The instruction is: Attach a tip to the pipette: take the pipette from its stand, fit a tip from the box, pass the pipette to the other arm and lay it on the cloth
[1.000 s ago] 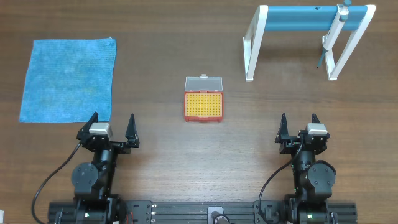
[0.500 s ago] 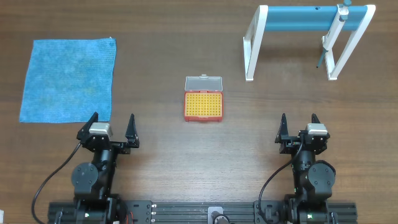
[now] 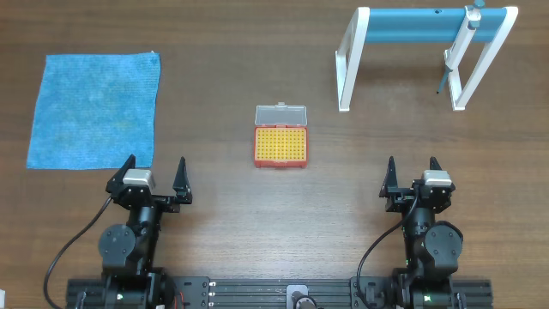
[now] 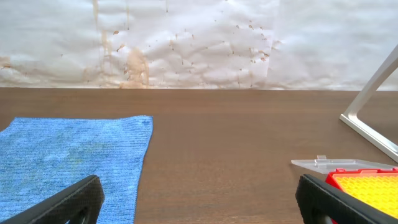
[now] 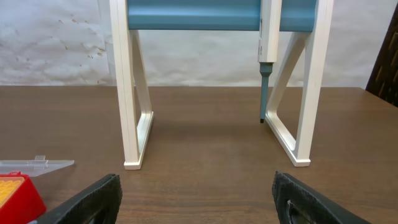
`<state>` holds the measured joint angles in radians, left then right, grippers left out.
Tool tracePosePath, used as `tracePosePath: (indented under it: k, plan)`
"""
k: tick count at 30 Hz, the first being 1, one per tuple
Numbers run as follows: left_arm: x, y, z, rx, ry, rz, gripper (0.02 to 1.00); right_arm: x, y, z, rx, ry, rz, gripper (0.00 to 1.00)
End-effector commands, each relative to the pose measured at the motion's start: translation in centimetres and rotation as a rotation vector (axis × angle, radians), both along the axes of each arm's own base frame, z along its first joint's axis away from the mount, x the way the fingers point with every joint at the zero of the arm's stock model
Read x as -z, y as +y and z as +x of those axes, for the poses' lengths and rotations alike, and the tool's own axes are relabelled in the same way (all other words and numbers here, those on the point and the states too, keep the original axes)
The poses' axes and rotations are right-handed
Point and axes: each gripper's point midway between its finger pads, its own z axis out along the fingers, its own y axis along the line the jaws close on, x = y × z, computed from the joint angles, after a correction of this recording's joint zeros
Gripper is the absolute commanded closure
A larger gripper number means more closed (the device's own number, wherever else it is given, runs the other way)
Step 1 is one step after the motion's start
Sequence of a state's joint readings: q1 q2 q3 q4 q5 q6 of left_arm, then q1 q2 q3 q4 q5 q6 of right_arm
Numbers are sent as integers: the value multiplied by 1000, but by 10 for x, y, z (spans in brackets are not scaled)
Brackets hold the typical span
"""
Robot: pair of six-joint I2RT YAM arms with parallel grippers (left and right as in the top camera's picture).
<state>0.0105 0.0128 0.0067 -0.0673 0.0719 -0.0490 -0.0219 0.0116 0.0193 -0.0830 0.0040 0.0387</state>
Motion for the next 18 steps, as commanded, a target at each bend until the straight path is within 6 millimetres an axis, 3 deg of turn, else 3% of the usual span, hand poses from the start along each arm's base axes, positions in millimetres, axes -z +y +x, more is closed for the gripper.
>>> tracePosePath:
  k: [1, 14, 18]
  plan:
    - [0, -3, -1, 18, -4, 12, 20, 3, 0, 0, -5, -1, -6, 200]
    - [0, -3, -1, 18, -4, 12, 20, 1, 0, 1, -4, -8, -6, 202]
    - [0, -3, -1, 18, -4, 12, 20, -32, -4, 7, 10, 30, -5, 202]
